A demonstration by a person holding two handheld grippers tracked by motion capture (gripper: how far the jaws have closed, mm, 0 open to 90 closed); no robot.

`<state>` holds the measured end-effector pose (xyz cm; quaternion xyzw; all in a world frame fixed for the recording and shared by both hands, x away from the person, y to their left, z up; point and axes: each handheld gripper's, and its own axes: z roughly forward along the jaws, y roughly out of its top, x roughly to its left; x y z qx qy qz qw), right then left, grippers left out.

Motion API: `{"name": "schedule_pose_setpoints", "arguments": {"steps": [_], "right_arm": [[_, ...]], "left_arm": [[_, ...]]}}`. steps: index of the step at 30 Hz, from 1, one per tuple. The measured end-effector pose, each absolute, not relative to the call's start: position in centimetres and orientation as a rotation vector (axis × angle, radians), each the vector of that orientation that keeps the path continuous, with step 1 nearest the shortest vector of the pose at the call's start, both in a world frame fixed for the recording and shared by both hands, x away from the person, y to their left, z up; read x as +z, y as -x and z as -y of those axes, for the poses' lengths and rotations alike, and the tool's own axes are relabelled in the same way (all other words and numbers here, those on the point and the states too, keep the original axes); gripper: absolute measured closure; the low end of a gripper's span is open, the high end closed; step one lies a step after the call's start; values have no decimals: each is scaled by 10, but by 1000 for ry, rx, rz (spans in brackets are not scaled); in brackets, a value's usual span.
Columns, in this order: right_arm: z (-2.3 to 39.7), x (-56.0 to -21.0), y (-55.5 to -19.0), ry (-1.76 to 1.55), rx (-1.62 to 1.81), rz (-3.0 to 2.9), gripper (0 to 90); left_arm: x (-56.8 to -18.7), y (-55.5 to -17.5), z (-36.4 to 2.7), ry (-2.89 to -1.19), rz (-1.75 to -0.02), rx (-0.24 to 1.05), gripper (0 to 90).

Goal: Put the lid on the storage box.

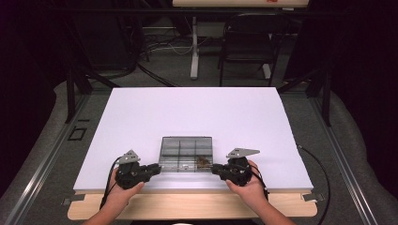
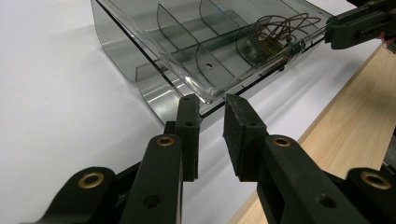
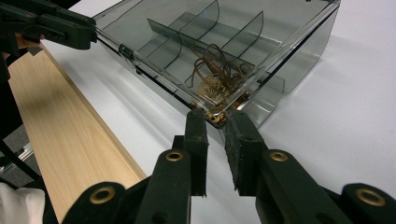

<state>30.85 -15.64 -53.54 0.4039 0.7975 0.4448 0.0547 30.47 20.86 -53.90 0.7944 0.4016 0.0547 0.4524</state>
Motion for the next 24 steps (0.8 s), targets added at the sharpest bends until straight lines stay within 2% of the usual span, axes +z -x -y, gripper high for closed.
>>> {"name": "schedule_pose_setpoints", "arguments": {"steps": [24], "right_arm": [[163,-538,-306,-1246,1403,-2393,745]], "left_arm": [[-539,-303,-216,-1929,-1016,150,731]]}}
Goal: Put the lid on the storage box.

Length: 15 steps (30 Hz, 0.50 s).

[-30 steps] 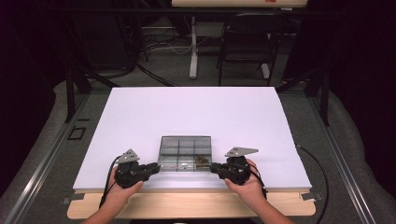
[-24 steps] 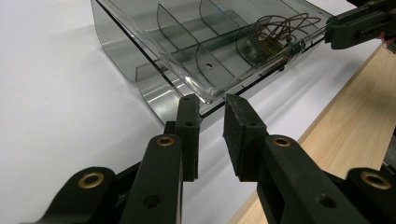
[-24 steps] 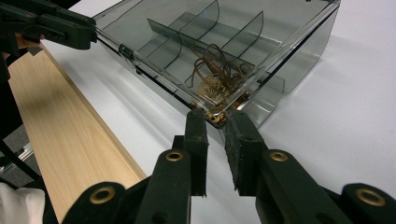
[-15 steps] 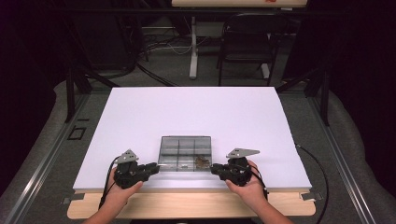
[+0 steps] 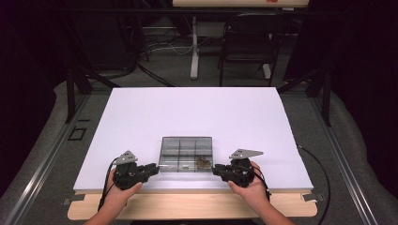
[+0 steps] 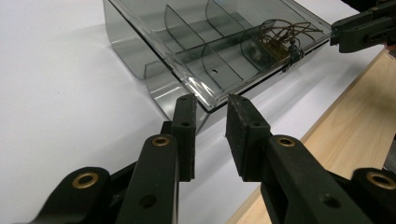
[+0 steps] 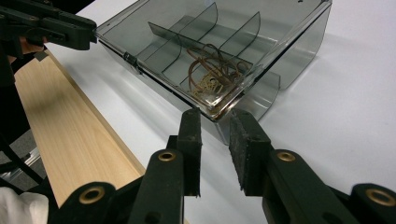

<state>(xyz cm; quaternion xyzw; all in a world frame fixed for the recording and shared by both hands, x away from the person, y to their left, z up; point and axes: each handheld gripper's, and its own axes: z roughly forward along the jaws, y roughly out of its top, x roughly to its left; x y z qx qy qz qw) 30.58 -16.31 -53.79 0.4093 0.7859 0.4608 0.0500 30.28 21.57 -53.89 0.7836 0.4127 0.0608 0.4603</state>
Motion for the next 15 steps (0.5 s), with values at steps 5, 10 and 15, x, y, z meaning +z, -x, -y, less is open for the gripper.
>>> {"name": "schedule_pose_setpoints", "arguments": {"steps": [5,10,15], "right_arm": [[168,-536,-304,-1250,1410,-2387,737],[177,-533,-305,-1252,1404,-2366,728],[186,-536,-307,-1298,1377,-2337,718]], "left_arm": [[-538,-306,-222,-1904,-1048,156,718],[-539,-311,-229,-1890,-1070,175,704],[-541,-317,-236,-1885,-1100,198,682]]}}
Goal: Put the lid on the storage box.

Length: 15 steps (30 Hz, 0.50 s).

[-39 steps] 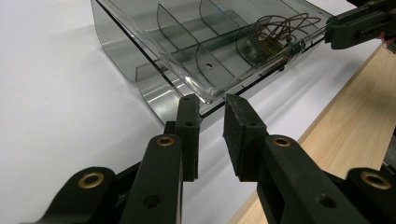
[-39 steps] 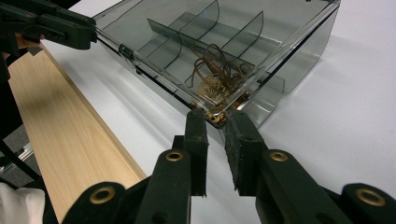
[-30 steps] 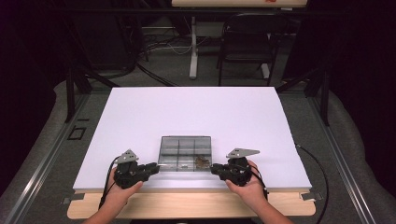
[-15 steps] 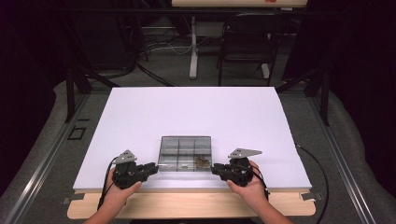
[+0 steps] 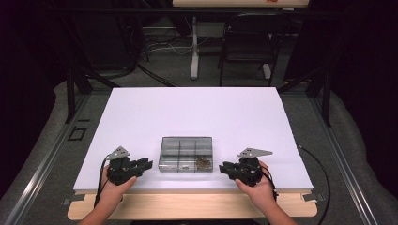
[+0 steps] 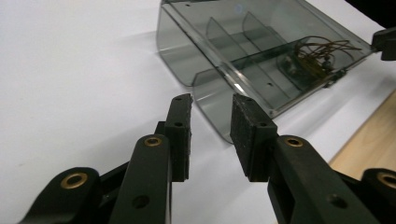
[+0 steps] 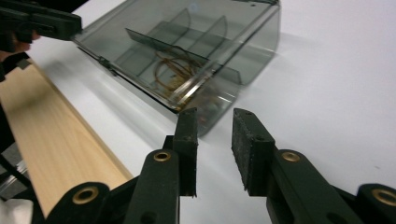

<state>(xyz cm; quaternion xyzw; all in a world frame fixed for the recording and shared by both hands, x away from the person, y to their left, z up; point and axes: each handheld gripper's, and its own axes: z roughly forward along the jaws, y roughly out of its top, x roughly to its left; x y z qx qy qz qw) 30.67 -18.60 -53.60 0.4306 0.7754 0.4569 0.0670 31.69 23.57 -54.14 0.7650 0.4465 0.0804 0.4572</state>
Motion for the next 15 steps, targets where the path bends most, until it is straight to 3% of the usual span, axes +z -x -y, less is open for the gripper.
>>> {"name": "schedule_pose_setpoints", "arguments": {"steps": [15], "right_arm": [[198,-549,-319,-1395,1287,-2229,616]], "left_arm": [[-552,-326,-247,-1856,-1188,198,602]]}}
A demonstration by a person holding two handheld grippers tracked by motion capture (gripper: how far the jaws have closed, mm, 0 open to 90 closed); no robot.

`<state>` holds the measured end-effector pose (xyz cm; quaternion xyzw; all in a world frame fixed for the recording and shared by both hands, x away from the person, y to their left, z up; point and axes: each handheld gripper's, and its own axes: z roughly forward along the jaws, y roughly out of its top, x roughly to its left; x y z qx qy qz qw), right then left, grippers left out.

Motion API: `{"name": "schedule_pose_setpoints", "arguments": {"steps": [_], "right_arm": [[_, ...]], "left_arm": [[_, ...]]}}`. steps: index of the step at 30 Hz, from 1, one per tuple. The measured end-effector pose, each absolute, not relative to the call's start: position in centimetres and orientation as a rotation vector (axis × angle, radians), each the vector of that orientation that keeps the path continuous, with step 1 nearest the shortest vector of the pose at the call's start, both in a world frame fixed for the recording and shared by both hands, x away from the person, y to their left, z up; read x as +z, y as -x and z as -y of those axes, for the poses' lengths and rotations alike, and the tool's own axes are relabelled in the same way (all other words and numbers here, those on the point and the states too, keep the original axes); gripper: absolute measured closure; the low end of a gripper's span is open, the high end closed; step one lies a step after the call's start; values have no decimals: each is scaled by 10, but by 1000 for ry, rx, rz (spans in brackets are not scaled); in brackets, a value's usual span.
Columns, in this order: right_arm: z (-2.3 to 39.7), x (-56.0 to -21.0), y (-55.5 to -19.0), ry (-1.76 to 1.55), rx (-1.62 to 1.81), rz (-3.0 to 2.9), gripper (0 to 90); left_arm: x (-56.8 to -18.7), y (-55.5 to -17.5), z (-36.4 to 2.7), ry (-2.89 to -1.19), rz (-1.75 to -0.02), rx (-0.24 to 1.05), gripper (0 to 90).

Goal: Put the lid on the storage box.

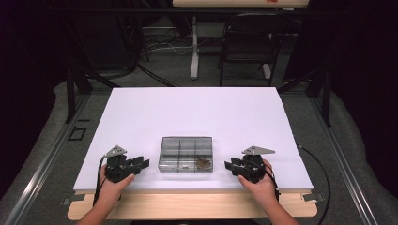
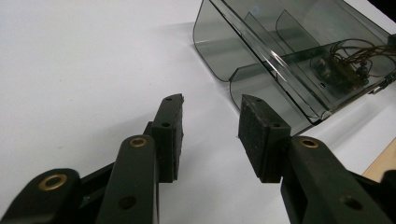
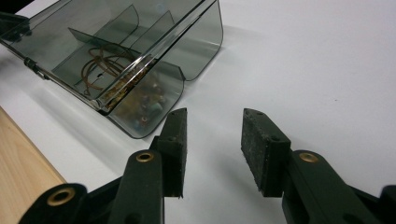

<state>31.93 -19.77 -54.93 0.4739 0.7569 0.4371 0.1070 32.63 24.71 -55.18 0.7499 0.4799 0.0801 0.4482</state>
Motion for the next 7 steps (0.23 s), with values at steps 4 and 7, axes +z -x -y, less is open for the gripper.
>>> {"name": "schedule_pose_setpoints", "arguments": {"steps": [4,7], "right_arm": [[195,-550,-319,-1378,1262,-2243,605],[194,-551,-319,-1365,1258,-2232,553]], "left_arm": [[-552,-327,-249,-1856,-1192,198,595],[-553,-328,-249,-1844,-1199,202,572]]}}
